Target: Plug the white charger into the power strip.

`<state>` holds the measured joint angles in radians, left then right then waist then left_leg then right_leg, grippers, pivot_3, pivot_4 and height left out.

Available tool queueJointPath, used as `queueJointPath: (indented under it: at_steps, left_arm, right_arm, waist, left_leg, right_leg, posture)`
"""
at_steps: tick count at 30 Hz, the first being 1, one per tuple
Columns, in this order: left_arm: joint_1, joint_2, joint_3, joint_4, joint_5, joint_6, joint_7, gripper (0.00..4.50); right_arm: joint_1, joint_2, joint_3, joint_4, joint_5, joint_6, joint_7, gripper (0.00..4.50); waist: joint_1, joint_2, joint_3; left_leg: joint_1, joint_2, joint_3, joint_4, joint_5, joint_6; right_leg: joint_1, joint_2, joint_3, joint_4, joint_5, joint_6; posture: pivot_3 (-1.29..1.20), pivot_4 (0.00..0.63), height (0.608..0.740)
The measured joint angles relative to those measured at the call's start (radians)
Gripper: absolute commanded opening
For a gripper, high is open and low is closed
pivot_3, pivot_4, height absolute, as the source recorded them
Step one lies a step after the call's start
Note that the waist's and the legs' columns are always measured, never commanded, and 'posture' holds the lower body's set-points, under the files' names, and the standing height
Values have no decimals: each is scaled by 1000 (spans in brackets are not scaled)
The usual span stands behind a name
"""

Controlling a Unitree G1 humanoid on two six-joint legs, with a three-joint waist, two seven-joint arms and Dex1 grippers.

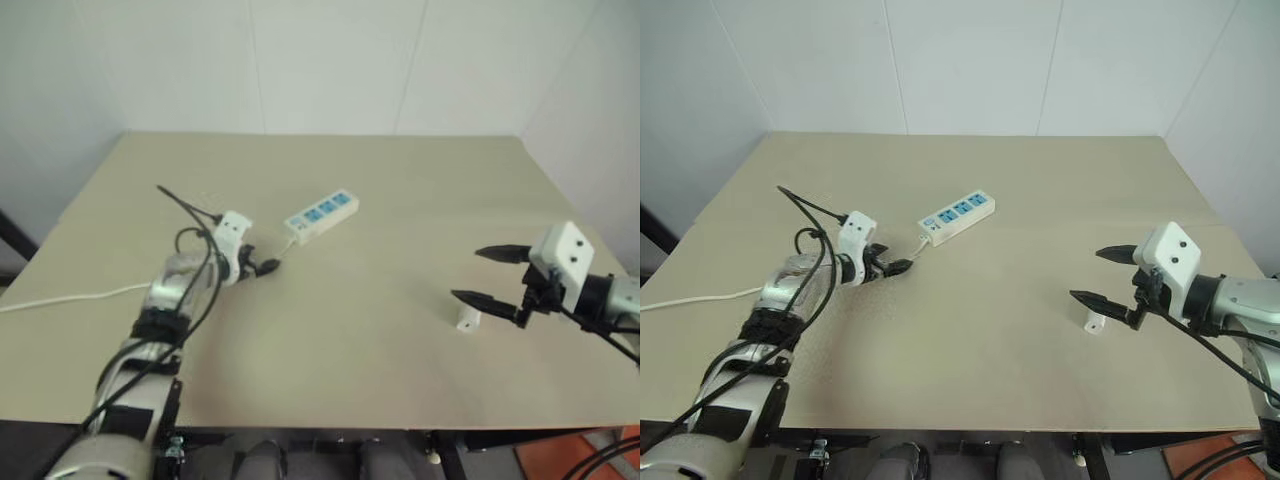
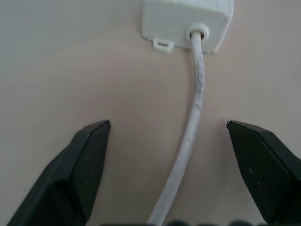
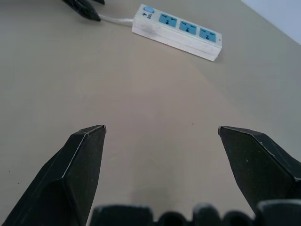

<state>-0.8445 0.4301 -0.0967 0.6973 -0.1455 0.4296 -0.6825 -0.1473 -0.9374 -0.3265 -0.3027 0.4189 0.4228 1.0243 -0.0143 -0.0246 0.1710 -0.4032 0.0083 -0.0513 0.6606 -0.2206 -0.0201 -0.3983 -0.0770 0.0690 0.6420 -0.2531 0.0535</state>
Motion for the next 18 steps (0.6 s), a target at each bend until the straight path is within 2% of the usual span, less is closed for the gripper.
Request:
queueJointPath:
  at_steps: [1, 5, 12, 13, 15, 18]
  left_arm:
    - [-18, -5, -5, 36, 14, -21, -6, 3687]
    - [-52, -19, -14, 115, 51, -80, -29, 2381]
    - [-50, -27, -7, 141, 67, -130, -65, 168]
    - [-43, -26, -4, 133, 66, -132, -75, 19]
    - [-23, -24, 0, 107, 65, -140, -95, 19]
    - [97, 19, -1, -67, 27, -120, -217, 19]
  right_arm:
    - [1, 0, -1, -4, 4, 1, -2, 4500]
    - [3, 0, -3, -11, 19, 1, -6, 4500]
    - [3, 0, -5, -14, 29, 2, -25, 4500]
    - [3, 0, -5, -14, 29, 2, -25, 4500]
    - [3, 0, -5, -14, 32, 2, -26, 4500]
    - [-2, -1, -4, -16, 35, 2, -28, 4500]
  waist:
    - [0, 0, 0]
    - [1, 0, 0]
    - [1, 0, 0]
    - [1, 0, 0]
    - [1, 0, 0]
    - [-1, 0, 0]
  left_leg:
    - [0, -1, 0, 0, 0, 0]
    - [2, -1, 0, 0, 0, 0]
    - [4, -1, 0, 0, 0, 0]
    - [4, -1, 0, 0, 0, 0]
    - [4, -1, 0, 0, 0, 0]
    - [3, 0, 0, 0, 0, 0]
  right_leg:
    - [0, 0, 0, 0, 0, 0]
    - [2, 0, 0, 0, 0, 1]
    - [4, -1, 0, 1, 0, 1]
    - [4, 0, 0, 1, 0, 1]
    - [4, -1, 0, 0, 0, 1]
    - [3, -1, 0, 0, 0, 1]
  posture:
    - [0, 150, 740]
    - [0, 150, 740]
    - [0, 150, 740]
    - [0, 150, 740]
    - [0, 150, 740]
    - [0, 150, 740]
